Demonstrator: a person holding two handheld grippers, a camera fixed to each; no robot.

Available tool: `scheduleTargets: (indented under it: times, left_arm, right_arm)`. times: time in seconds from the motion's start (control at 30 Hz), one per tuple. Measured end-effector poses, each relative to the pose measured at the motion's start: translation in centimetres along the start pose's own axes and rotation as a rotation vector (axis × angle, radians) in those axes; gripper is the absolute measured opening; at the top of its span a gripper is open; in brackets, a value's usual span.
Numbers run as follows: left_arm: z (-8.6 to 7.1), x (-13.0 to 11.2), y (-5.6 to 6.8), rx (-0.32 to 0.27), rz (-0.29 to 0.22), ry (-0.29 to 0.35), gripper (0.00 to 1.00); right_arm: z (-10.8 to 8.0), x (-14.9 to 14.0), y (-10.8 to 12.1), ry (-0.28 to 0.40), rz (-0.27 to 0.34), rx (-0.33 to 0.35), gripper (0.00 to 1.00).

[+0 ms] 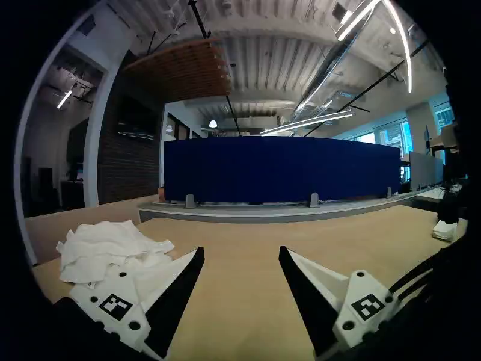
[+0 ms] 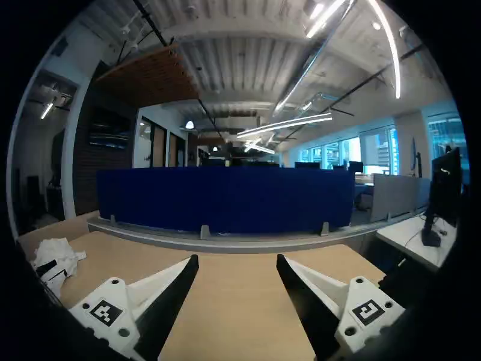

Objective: Fold towel

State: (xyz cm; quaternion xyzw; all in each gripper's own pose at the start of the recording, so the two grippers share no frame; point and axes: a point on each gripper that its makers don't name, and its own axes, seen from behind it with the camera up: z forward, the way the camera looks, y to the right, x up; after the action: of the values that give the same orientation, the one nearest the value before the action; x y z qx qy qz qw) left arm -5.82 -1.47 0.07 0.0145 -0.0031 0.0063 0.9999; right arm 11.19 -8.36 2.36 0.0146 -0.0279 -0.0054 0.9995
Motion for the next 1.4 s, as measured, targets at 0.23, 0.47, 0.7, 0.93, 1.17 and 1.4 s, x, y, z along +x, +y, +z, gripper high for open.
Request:
scheduleTargets:
  times: [0.23,0.47,0.7,0.93,1.17,1.4]
  left_arm:
    - [0.0,0.0,0.0,0.003,0.002,-0.001,0.92]
    - [0.1,0.2,0.0,0.003,0.002,-0.001,0.93]
    - [0.2,0.1,0.0,0.003,0.002,-0.001,0.95]
    - [0.3,0.1,0.0,0.003,0.003,-0.002,0.95]
    - [0.3,0.1,0.0,0.003,0.003,-0.001,0.95]
    - [0.4,0.0,0.0,0.003,0.003,-0.002,0.95]
  right_arm:
    - [-0.1,0.5,0.6,0.009,0.004,-0.010,1.00]
    - [-0.1,1.2,1.1,0.032,0.002,-0.014,1.00]
    - [0.2,1.1,2.2,0.048,-0.027,-0.027,1.00]
    - [0.2,1.0,2.6,0.071,-0.032,-0.016,1.00]
    - [0.0,-1.2,4.0,0.077,0.000,-0.015,1.00]
    - [-0.6,-3.8,6.3,0.071,0.037,-0.027,1.00]
